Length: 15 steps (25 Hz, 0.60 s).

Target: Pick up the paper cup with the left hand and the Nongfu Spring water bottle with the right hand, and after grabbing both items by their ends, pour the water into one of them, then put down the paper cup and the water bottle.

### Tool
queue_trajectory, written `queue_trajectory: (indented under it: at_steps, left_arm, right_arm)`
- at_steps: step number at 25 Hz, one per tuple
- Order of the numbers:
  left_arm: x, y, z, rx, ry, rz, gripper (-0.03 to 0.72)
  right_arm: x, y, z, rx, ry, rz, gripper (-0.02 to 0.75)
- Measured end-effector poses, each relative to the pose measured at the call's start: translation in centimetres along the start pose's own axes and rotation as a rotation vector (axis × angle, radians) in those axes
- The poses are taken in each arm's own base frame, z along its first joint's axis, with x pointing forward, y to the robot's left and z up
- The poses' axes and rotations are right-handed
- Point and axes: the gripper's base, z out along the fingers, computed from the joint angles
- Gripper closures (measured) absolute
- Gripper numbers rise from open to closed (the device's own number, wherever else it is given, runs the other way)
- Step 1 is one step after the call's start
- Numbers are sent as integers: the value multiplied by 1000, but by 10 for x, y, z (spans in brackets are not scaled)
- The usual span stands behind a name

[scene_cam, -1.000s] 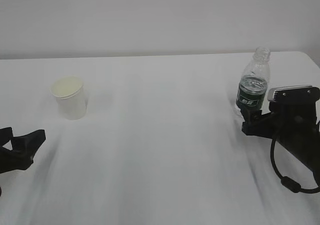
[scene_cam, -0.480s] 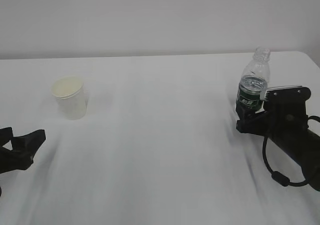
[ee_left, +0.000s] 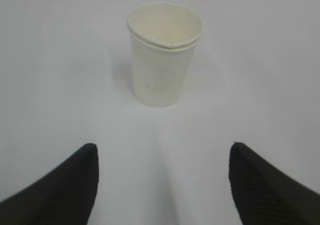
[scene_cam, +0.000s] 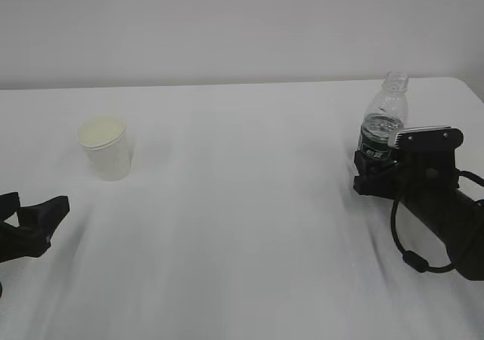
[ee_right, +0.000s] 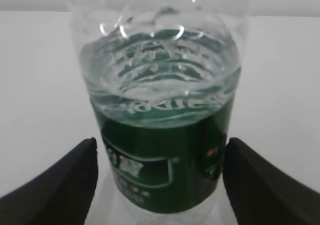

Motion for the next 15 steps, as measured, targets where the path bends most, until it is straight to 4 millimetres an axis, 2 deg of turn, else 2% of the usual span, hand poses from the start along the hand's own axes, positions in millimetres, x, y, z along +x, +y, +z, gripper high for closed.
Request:
queue_trajectory:
  at_steps: [7, 15]
  left_arm:
    - [0, 0, 0, 2, 0, 1, 101]
    - [0, 0, 0, 2, 0, 1, 101]
  right_arm:
    - [-6, 0, 8, 7, -30, -6, 147]
    - [-3, -1, 18, 14, -38, -5, 147]
